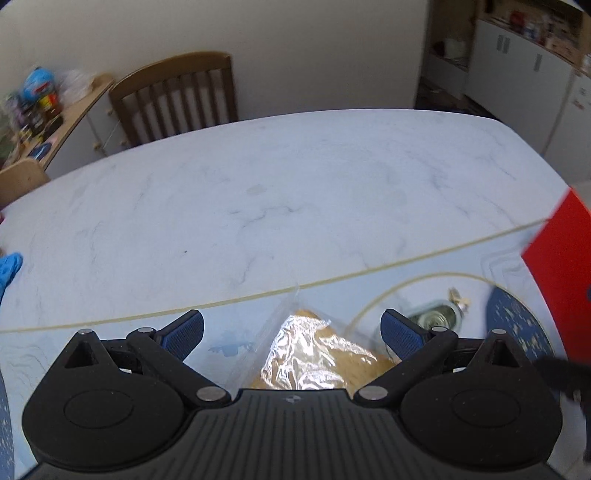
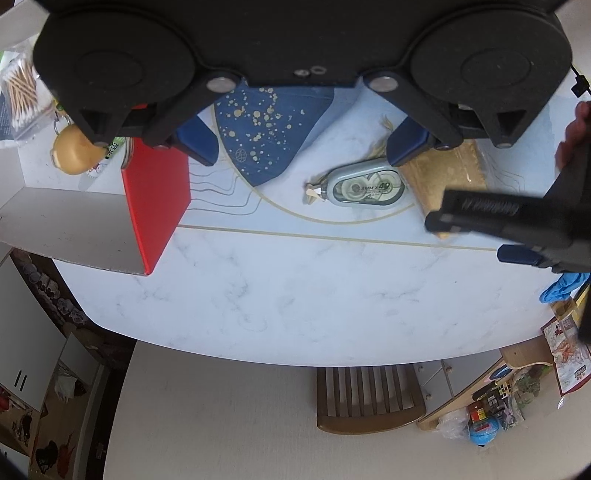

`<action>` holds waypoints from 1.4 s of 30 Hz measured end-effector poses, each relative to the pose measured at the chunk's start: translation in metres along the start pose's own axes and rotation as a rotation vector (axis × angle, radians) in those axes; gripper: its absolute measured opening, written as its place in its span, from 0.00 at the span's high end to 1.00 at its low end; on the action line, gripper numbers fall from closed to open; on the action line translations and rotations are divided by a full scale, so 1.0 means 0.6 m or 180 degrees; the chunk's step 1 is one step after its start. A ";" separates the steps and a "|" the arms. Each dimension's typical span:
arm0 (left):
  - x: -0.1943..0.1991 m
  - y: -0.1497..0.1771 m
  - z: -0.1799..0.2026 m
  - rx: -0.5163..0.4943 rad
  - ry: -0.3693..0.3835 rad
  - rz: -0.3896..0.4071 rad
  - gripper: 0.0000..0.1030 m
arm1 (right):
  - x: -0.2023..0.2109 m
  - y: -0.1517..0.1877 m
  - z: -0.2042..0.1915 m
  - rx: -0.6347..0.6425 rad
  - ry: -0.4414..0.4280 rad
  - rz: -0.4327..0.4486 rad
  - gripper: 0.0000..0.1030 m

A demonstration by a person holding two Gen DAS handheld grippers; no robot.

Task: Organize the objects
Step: 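Move both tools back over the table toward the bagged bread and tape dispenser, then grasp the bagged bread slice with the left tool while the right tool grasps the correction-tape dispenser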

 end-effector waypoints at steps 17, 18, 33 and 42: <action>-0.025 0.069 -0.004 -0.0324 -0.0185 -0.0115 0.00 | -0.057 -0.016 -0.003 -0.0044 -0.0088 -0.0135 0.06; -0.023 0.076 -0.006 -0.0369 -0.0138 -0.0106 0.00 | -0.062 -0.017 -0.005 -0.0048 -0.0094 -0.0153 0.06; 0.060 0.141 -0.052 -0.0181 0.0265 -0.0148 0.00 | -0.113 -0.025 -0.085 0.0716 -0.0348 -0.0288 0.06; 0.045 0.169 -0.051 0.0314 0.0283 -0.0332 0.00 | -0.137 -0.038 -0.118 0.1116 -0.0432 -0.0263 0.05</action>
Point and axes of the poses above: each gripper's, at about its wrist camera, not at the fingertips, and x roughly against the way its jaws point, z to its right, y to its underside, the point moved 9 cm from there along -x, roughly the way its jaws point, and after that the axes turned 2 degrees about y, right-handed, at the moved point
